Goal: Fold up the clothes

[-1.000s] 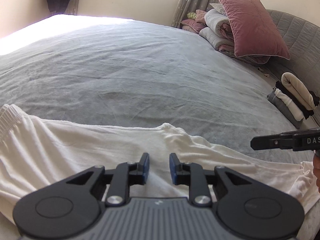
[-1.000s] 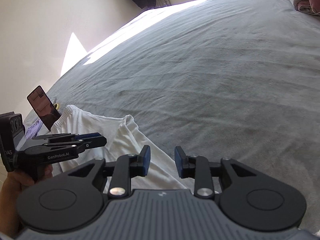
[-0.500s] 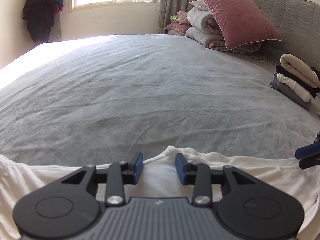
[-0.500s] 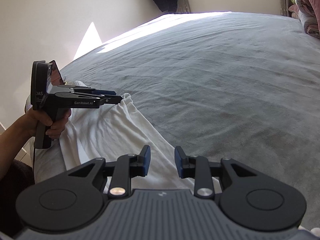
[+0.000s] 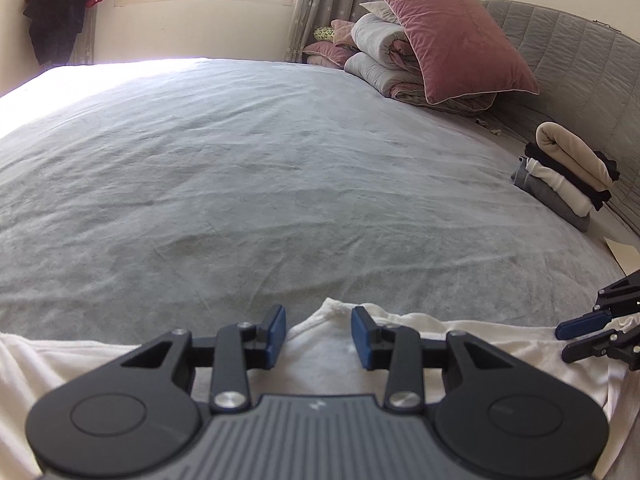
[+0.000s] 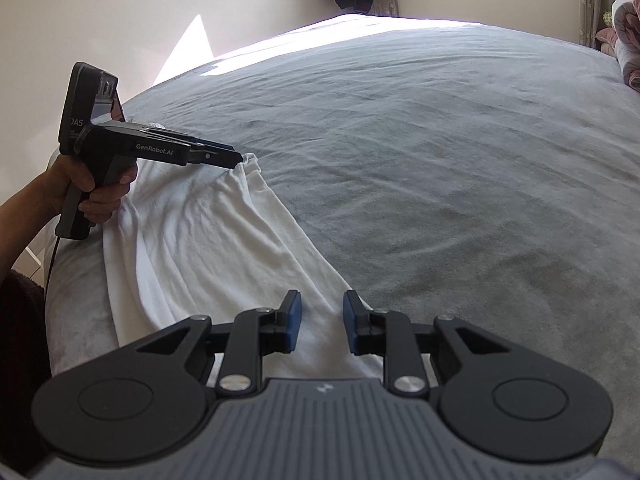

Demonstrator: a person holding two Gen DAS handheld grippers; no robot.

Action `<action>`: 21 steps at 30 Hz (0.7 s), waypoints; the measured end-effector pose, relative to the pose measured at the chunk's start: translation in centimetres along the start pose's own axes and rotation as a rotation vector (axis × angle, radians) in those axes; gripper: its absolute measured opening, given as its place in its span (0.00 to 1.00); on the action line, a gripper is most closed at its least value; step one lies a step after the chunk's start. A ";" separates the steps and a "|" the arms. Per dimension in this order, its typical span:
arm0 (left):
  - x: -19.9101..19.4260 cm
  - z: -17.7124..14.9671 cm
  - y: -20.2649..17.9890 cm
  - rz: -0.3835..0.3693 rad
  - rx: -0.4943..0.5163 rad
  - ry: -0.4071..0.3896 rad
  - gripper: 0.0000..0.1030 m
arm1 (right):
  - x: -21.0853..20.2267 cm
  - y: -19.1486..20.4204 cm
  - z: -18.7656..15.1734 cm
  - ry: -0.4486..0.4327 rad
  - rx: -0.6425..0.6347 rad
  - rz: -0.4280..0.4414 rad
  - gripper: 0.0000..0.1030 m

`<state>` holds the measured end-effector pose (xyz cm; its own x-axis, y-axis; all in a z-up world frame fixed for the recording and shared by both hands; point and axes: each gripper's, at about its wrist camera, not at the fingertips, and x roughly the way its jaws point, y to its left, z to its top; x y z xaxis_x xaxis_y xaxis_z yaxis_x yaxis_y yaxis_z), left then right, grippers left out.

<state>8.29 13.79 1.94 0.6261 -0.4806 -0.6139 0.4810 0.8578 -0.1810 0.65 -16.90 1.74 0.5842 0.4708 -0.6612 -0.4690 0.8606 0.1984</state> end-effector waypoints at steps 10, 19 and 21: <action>0.6 -0.5 -0.9 0.042 -0.029 -0.034 0.06 | 0.2 1.6 -0.3 -0.014 -0.092 -0.057 0.06; -0.7 -0.9 -0.2 0.031 -0.136 -0.128 0.05 | -0.7 3.2 -0.8 -0.077 -0.149 -0.127 0.03; -1.0 -0.8 0.0 0.023 -0.161 -0.149 0.05 | -1.1 3.3 -0.7 -0.098 -0.145 -0.138 0.03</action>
<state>7.19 14.43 1.89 0.7253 -0.4721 -0.5011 0.3692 0.8810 -0.2958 -1.99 -14.71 2.63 0.7074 0.3734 -0.6002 -0.4669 0.8843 -0.0001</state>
